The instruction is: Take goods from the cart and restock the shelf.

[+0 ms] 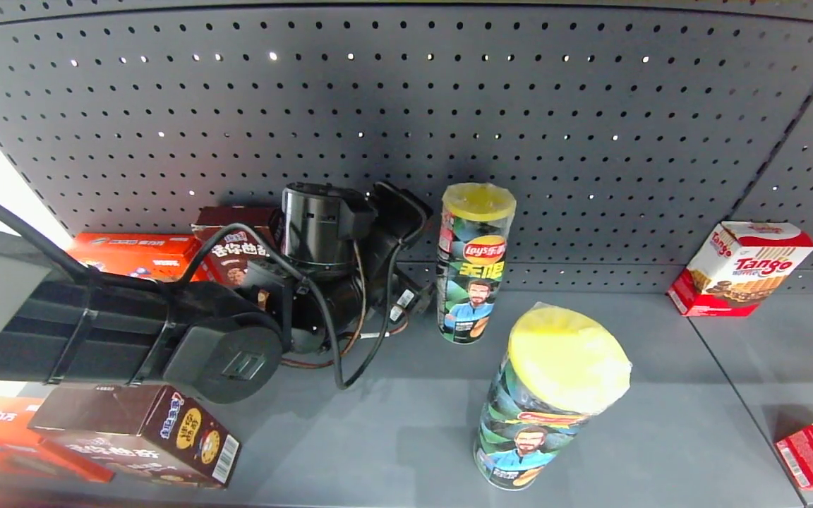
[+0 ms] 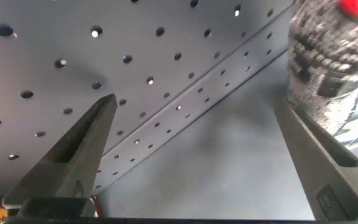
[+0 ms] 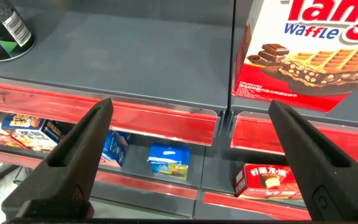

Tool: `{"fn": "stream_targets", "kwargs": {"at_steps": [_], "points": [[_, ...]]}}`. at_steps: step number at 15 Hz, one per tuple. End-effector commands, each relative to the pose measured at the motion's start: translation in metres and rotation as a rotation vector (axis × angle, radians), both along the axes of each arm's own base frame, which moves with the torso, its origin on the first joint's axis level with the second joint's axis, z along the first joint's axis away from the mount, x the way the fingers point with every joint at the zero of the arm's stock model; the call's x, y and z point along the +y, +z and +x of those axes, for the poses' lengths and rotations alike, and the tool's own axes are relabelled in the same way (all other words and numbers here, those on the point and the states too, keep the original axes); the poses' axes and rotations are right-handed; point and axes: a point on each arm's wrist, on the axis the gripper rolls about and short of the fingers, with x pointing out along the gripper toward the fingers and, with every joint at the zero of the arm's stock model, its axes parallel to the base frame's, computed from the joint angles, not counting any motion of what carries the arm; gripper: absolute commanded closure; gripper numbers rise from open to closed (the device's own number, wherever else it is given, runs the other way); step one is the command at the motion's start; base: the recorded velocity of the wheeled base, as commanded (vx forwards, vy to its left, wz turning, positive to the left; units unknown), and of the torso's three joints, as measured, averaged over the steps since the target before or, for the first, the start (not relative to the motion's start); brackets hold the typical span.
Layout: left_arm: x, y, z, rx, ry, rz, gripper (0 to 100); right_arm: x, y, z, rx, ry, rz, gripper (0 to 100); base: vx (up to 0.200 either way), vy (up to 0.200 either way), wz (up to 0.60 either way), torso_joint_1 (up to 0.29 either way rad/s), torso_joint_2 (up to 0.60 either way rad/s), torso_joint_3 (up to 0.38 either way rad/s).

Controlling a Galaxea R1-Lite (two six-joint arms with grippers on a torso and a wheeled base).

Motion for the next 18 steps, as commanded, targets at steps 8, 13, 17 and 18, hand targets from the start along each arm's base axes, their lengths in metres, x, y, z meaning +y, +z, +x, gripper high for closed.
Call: {"fn": "stream_targets", "kwargs": {"at_steps": [8, 13, 17, 18], "points": [[-0.003, 0.006, -0.017, -0.012, -0.029, 0.015, 0, 0.0, 0.0, 0.0, 0.001, 0.0, -0.001, 0, 0.0, 0.0, 0.0, 0.0, 0.0, 0.0], [-0.012, 0.006, -0.007, -0.027, -0.03, 0.004, 0, 0.0, 0.0, 0.0, 0.001, 0.0, -0.001, 0, 0.0, 0.0, 0.0, 0.0, 0.0, 0.0], [-0.008, 0.003, -0.005, -0.015, -0.018, 0.006, 0, 0.0, 0.0, 0.0, 0.001, 0.0, -0.001, 0, 0.0, 0.0, 0.0, 0.0, 0.0, 0.0], [-0.002, 0.007, -0.01, -0.018, -0.013, -0.002, 0, 0.0, 0.0, 0.0, 0.001, 0.0, -0.001, 0, 0.0, 0.0, 0.0, 0.0, 0.0, 0.0]]}}
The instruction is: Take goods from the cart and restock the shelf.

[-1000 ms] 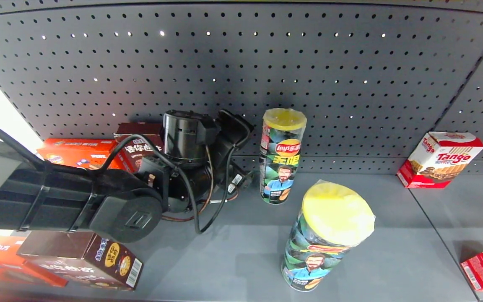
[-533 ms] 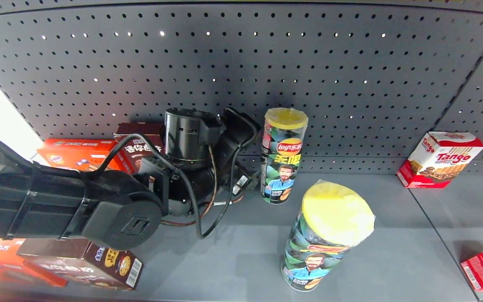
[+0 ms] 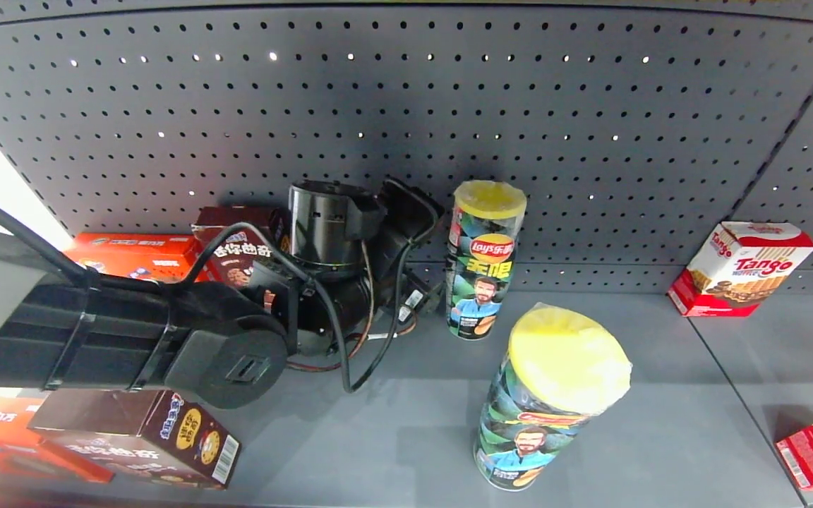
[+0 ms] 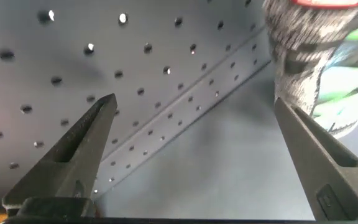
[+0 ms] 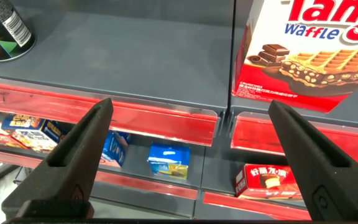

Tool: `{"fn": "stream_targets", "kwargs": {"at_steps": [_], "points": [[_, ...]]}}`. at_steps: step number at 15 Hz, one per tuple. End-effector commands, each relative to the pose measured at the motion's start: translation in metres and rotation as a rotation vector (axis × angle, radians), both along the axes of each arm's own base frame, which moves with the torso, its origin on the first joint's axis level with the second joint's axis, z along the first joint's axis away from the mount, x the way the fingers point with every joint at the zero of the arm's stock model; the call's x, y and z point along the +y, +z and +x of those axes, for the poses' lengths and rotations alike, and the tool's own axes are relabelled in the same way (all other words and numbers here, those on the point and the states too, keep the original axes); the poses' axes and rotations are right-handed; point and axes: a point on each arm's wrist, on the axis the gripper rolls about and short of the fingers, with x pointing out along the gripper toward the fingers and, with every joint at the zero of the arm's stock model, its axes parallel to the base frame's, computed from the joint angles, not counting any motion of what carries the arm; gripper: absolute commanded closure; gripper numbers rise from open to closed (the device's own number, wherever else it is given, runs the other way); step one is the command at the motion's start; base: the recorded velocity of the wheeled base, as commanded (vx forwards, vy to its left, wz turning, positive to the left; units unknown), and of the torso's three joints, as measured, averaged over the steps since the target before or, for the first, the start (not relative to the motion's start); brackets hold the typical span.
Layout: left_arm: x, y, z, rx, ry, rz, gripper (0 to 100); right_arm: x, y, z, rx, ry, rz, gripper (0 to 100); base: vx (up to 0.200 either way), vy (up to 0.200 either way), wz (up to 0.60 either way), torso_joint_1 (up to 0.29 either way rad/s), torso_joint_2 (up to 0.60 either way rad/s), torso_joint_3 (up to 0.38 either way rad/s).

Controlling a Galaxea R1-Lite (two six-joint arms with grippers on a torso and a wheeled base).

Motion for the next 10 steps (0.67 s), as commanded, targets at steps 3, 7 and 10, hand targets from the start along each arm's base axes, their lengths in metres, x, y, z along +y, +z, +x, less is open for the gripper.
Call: {"fn": "stream_targets", "kwargs": {"at_steps": [3, 7, 10], "points": [[0.023, 0.033, -0.021, -0.03, 0.036, -0.132, 0, 0.0, 0.0, 0.0, 0.001, 0.0, -0.001, 0, 0.0, 0.0, 0.0, 0.0, 0.0, 0.0], [0.055, 0.065, -0.036, -0.093, 0.081, -0.214, 0, 0.0, 0.0, 0.0, 0.001, 0.0, -0.001, 0, 0.0, 0.0, 0.0, 0.0, 0.0, 0.0], [0.062, 0.074, -0.051, -0.099, 0.078, -0.278, 0, 0.0, 0.0, 0.0, 0.001, 0.0, -0.001, 0, 0.0, 0.0, 0.0, 0.0, 0.0, 0.0]]}}
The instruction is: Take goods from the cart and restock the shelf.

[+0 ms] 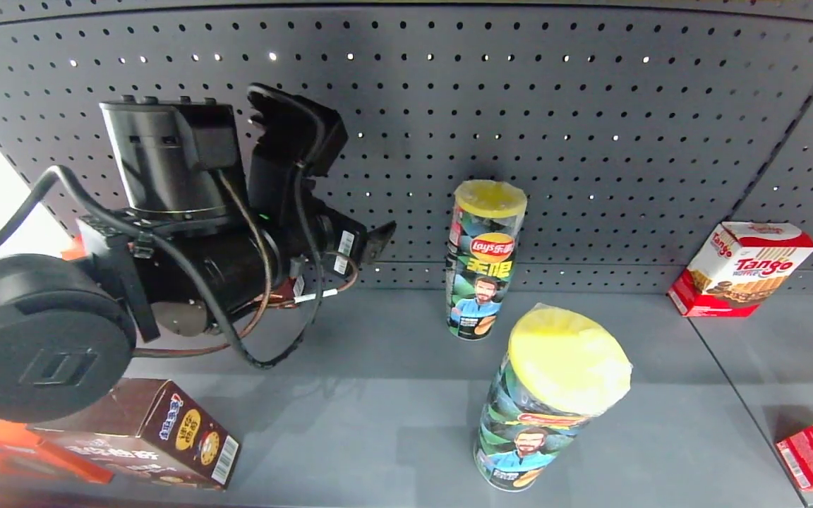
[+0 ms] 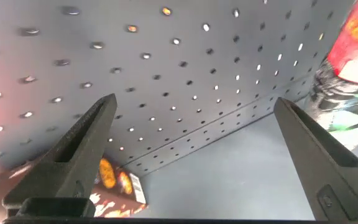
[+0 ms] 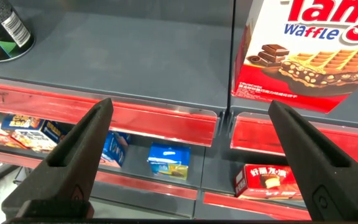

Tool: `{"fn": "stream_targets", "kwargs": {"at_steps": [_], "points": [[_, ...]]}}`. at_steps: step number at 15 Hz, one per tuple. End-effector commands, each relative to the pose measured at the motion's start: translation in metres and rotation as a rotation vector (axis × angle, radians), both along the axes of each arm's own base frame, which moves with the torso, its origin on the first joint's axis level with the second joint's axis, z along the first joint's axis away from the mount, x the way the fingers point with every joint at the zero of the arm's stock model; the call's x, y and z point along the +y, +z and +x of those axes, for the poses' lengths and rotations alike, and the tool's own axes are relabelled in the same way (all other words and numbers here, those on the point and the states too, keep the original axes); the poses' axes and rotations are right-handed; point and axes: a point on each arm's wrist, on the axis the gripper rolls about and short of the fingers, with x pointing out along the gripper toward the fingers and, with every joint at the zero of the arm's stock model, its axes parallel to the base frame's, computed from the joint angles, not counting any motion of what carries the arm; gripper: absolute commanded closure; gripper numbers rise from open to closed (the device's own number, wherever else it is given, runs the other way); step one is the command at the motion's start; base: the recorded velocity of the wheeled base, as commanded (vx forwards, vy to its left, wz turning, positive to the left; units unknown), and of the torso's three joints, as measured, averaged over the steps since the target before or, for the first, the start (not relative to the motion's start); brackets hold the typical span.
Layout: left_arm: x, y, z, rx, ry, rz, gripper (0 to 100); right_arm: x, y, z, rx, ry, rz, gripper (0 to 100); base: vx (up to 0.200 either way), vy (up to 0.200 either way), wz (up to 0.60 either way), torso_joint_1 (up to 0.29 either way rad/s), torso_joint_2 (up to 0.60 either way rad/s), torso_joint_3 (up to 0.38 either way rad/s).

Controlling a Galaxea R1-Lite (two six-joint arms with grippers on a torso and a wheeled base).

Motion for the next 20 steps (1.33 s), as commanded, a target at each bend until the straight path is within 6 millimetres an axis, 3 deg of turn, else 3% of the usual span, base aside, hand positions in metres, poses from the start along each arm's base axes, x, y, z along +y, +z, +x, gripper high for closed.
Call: {"fn": "stream_targets", "kwargs": {"at_steps": [1, 4, 7, 8, 10, 11, 14, 17, 20], "points": [[0.01, 0.015, -0.018, -0.031, -0.002, -0.056, 0, 0.0, 0.0, 0.0, 0.001, 0.001, -0.001, 0, 0.0, 0.0, 0.0, 0.0, 0.0, 0.0], [0.022, 0.016, -0.039, -0.037, 0.0, -0.052, 0, 0.0, 0.0, 0.0, 0.001, 0.002, -0.002, 0, 0.0, 0.0, 0.0, 0.0, 0.0, 0.0], [0.025, 0.004, -0.052, -0.019, -0.019, -0.049, 0, 0.0, 0.002, 0.0, -0.019, 0.039, 0.0, 0, 0.0, 0.0, 0.0, 0.0, 0.0, 0.0], [0.025, 0.009, -0.053, -0.078, -0.026, -0.089, 0, -0.001, 0.079, -0.004, -0.162, 0.037, 0.097, 0, 0.0, 0.0, 0.0, 0.0, 0.0, 0.0], [0.023, 0.012, -0.047, -0.123, -0.047, -0.127, 0, 0.007, 0.146, 0.022, -0.079, 0.143, 0.193, 0, 0.0, 0.0, 0.0, 0.0, 0.0, 0.0], [0.025, 0.011, -0.047, -0.123, -0.055, -0.133, 0, 0.012, 0.151, 0.031, -0.046, 0.22, 0.144, 0, 0.0, 0.0, 0.0, 0.0, 0.0, 0.0], [0.029, 0.006, -0.046, -0.102, -0.045, -0.163, 0, 0.04, 0.162, 0.096, 0.081, 0.355, 0.013, 0, 0.0, 0.0, 0.0, 0.0, 0.0, 0.0], [0.03, -0.002, -0.047, -0.104, -0.042, -0.162, 0, 0.073, 0.14, 0.144, 0.198, 0.45, -0.043, 0, 0.0, 0.0, 0.0, 0.0, 0.0, 0.0], [0.032, -0.007, -0.047, -0.104, -0.039, -0.162, 0, 0.097, 0.117, 0.158, 0.298, 0.51, -0.095, 0, 0.0, 0.0, 0.0, 0.0, 0.0, 0.0]]}}
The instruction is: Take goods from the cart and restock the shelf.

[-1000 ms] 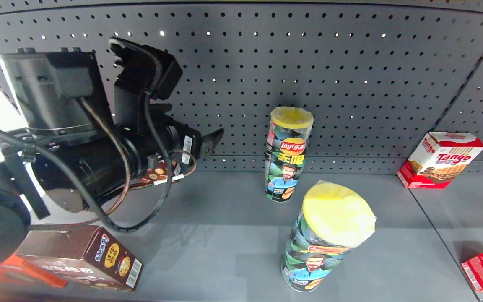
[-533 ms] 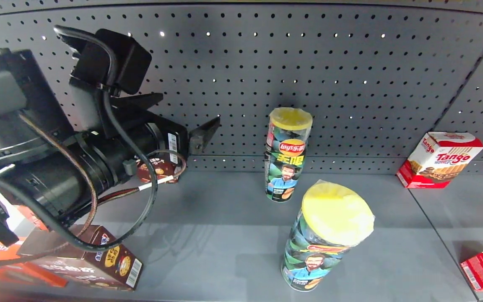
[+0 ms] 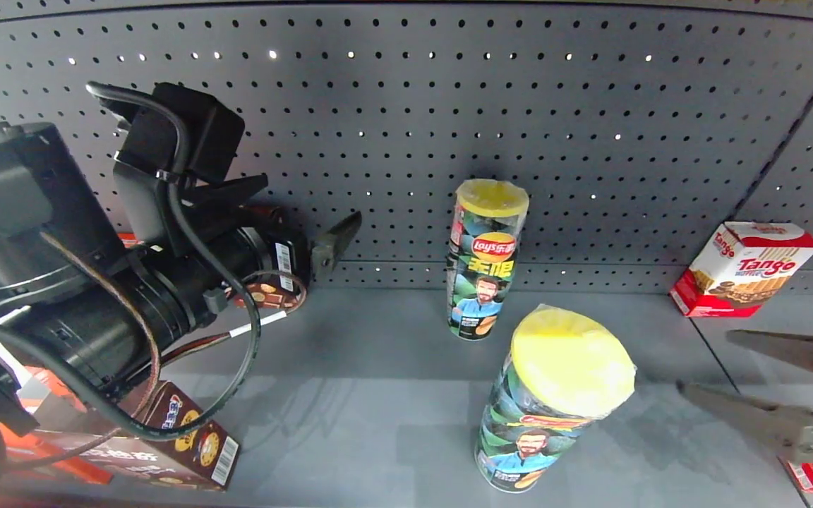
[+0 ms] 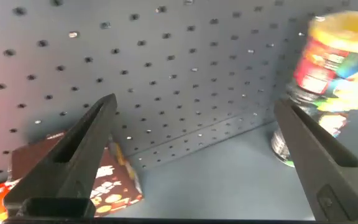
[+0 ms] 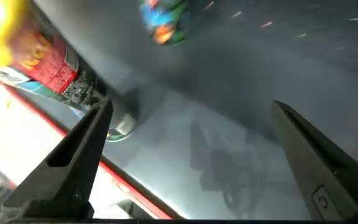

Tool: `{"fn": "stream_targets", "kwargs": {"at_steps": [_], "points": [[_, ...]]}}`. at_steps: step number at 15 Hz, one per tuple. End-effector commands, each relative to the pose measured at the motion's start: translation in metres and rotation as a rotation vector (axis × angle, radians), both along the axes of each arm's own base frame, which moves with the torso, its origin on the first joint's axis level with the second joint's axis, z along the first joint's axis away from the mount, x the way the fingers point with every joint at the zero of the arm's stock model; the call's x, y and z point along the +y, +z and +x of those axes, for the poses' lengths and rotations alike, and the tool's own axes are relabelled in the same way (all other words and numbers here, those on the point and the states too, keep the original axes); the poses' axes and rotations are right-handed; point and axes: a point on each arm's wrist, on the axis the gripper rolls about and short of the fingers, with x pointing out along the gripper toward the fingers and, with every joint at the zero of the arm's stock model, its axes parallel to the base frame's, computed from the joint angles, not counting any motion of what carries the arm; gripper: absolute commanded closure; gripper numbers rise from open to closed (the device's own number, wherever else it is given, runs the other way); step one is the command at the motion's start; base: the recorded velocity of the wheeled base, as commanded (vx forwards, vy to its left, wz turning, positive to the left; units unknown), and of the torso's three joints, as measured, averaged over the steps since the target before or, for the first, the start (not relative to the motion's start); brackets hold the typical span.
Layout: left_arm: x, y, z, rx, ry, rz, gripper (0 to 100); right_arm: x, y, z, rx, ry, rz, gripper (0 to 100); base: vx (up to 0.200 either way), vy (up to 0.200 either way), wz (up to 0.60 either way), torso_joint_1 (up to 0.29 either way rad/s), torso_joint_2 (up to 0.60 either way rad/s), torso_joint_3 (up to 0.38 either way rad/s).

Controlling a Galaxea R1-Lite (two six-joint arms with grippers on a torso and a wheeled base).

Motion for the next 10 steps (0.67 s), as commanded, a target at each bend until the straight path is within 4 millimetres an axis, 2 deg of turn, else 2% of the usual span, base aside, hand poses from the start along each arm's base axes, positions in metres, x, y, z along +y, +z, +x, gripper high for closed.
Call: {"fn": "stream_targets", "kwargs": {"at_steps": [1, 4, 10], "points": [[0.0, -0.003, 0.0, 0.005, 0.0, 0.004, 0, 0.03, -0.03, 0.025, 0.141, 0.065, -0.102, 0, 0.0, 0.0, 0.0, 0.0, 0.0, 0.0], [0.003, -0.002, 0.004, -0.004, 0.019, 0.002, 0, 0.04, -0.039, 0.025, 0.171, 0.093, -0.137, 0, 0.0, 0.0, 0.0, 0.0, 0.0, 0.0], [0.001, -0.003, 0.008, -0.002, 0.019, 0.007, 0, 0.044, -0.046, 0.03, 0.202, 0.09, -0.158, 0, 0.0, 0.0, 0.0, 0.0, 0.0, 0.0]]}}
